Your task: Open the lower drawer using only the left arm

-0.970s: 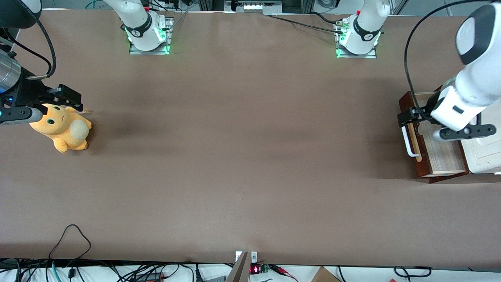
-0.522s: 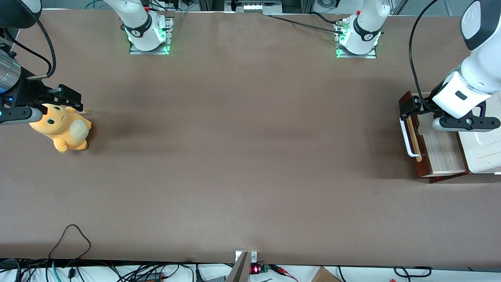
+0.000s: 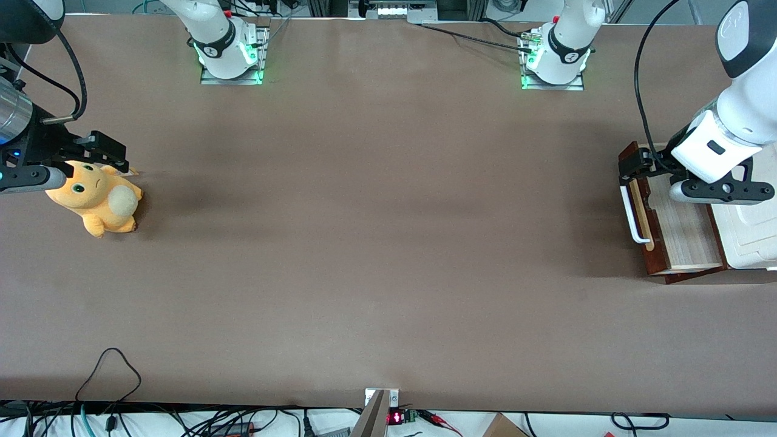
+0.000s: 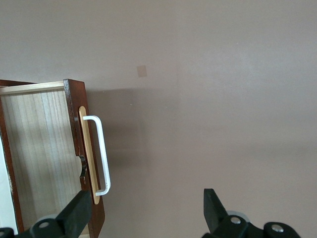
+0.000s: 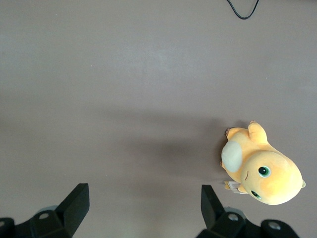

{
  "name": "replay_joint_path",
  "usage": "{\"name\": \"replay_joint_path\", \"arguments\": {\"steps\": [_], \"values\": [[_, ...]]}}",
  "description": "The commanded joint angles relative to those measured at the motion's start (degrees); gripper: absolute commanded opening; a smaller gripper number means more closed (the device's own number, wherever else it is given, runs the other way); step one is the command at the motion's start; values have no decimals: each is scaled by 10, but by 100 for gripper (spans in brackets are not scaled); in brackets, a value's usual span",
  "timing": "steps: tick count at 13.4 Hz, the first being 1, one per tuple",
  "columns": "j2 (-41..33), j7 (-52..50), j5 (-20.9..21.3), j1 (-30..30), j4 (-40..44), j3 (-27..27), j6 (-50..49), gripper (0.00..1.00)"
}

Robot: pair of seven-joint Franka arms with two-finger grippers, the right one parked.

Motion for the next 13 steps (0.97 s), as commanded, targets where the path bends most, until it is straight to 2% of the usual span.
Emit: {"name": "replay_joint_path", "arguments": {"steps": [1, 13], "values": [[-9, 17, -11, -1, -3, 4, -8, 100], [-7, 16, -10, -1, 11, 5, -19, 100]]}}
